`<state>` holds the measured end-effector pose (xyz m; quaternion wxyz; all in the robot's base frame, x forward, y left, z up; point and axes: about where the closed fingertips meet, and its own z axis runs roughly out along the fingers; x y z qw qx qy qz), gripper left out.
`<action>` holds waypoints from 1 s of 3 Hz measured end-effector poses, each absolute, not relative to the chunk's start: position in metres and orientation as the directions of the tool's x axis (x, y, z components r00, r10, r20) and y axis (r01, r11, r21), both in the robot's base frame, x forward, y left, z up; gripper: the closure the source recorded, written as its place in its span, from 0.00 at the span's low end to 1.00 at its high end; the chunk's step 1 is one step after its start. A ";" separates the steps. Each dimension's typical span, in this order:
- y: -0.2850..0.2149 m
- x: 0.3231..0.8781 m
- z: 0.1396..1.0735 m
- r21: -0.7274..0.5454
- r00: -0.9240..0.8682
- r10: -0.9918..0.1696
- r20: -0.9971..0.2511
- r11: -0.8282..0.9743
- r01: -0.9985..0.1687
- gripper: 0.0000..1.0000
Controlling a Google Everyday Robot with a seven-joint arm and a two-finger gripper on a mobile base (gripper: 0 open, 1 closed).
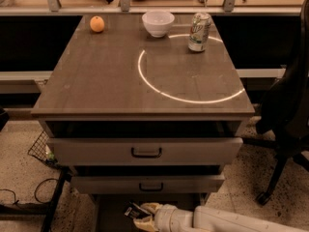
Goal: Place rxbar chocolate into bottom drawer
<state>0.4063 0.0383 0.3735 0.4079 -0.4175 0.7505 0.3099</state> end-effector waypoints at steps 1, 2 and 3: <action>0.030 0.401 0.311 0.141 -0.358 -0.409 -0.840 0.472 -0.870 1.00; 0.030 0.403 0.267 0.153 -0.386 -0.432 -0.815 0.483 -0.862 1.00; 0.037 0.413 0.225 0.154 -0.408 -0.462 -0.788 0.494 -0.856 1.00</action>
Offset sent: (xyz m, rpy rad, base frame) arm 0.0007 -0.0117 -0.1632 -0.1174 0.1116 -0.0282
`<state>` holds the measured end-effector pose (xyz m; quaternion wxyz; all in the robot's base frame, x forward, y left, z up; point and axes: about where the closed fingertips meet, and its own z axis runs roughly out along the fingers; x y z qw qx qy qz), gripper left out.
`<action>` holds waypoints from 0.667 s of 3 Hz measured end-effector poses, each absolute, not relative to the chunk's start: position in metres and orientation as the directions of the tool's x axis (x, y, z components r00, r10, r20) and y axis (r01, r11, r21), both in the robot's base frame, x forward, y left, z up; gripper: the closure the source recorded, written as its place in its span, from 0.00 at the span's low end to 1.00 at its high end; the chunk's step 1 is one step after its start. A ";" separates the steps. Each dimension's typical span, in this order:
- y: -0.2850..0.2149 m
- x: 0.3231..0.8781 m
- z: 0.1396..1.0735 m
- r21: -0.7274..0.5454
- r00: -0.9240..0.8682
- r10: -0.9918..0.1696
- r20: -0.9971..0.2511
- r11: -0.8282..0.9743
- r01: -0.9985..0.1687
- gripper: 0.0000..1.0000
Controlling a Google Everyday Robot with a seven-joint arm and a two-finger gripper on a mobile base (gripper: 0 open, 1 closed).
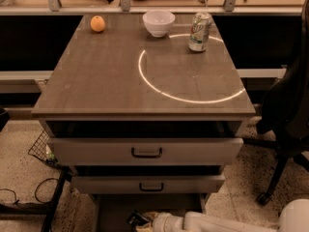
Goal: Place rxbar chocolate into bottom drawer
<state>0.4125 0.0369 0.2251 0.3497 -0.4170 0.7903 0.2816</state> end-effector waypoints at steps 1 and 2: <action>0.045 0.423 0.184 0.169 -0.431 -0.473 -0.768 0.499 -0.850 1.00; 0.050 0.435 0.139 0.184 -0.469 -0.487 -0.737 0.523 -0.832 1.00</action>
Offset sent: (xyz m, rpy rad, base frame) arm 0.0385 0.0162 -0.1425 -0.0931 0.1097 -0.0594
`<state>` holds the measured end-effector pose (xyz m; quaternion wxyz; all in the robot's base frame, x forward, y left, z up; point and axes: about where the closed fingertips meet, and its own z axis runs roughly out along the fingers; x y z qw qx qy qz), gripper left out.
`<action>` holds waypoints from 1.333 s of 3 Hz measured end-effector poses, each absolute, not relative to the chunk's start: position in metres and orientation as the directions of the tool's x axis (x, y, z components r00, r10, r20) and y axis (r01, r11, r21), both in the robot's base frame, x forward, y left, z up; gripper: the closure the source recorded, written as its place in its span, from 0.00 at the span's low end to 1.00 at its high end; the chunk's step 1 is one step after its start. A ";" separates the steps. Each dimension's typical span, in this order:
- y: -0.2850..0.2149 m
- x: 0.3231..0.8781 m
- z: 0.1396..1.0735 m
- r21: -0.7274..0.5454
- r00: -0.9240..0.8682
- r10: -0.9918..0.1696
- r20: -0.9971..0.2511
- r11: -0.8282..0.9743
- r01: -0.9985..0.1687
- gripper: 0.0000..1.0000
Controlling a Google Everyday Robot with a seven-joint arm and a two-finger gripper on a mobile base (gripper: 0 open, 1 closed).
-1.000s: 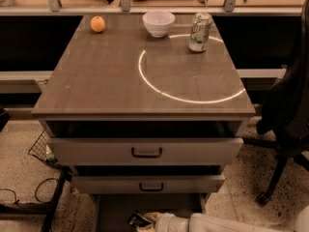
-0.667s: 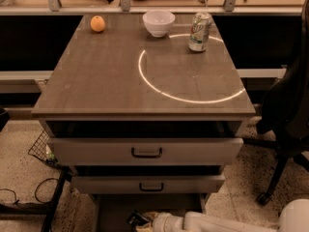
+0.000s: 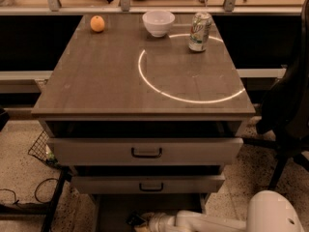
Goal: Place rxbar chocolate into bottom drawer
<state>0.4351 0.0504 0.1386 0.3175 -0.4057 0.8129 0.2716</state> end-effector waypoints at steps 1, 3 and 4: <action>0.051 0.439 0.136 0.182 -0.470 -0.486 -0.737 0.527 -0.830 0.82; 0.054 0.437 0.135 0.185 -0.470 -0.486 -0.737 0.524 -0.831 0.29; 0.055 0.437 0.135 0.187 -0.470 -0.485 -0.737 0.522 -0.832 0.06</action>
Offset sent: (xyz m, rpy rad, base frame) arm 0.0044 0.0001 -0.0028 -0.0017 -0.0022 -0.0055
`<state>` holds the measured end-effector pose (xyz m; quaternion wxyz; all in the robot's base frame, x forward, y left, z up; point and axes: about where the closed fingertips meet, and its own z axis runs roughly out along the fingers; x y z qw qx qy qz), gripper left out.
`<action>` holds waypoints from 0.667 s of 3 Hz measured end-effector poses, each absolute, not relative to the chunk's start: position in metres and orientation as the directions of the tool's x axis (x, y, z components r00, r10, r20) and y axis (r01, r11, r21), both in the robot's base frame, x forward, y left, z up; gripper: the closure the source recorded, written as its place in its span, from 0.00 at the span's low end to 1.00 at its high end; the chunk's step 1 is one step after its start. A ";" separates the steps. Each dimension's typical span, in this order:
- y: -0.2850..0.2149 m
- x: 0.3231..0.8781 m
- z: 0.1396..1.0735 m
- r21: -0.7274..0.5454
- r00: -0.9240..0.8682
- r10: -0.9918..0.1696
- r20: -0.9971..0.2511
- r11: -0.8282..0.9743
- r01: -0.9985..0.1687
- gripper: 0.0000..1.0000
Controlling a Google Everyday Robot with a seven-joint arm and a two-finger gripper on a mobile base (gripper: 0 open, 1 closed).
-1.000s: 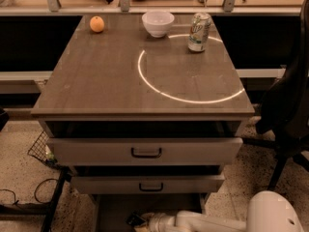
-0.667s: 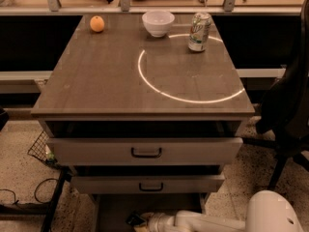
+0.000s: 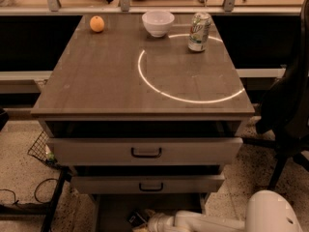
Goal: Place rxbar chocolate into bottom drawer
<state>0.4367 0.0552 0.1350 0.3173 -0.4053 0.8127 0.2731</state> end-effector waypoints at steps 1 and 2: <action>0.056 0.436 0.135 0.188 -0.470 -0.485 -0.737 0.521 -0.832 0.00; 0.056 0.436 0.135 0.188 -0.470 -0.485 -0.737 0.521 -0.832 0.00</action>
Offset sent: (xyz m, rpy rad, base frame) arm -0.0005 0.0009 -0.0002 0.0008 0.0008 0.0010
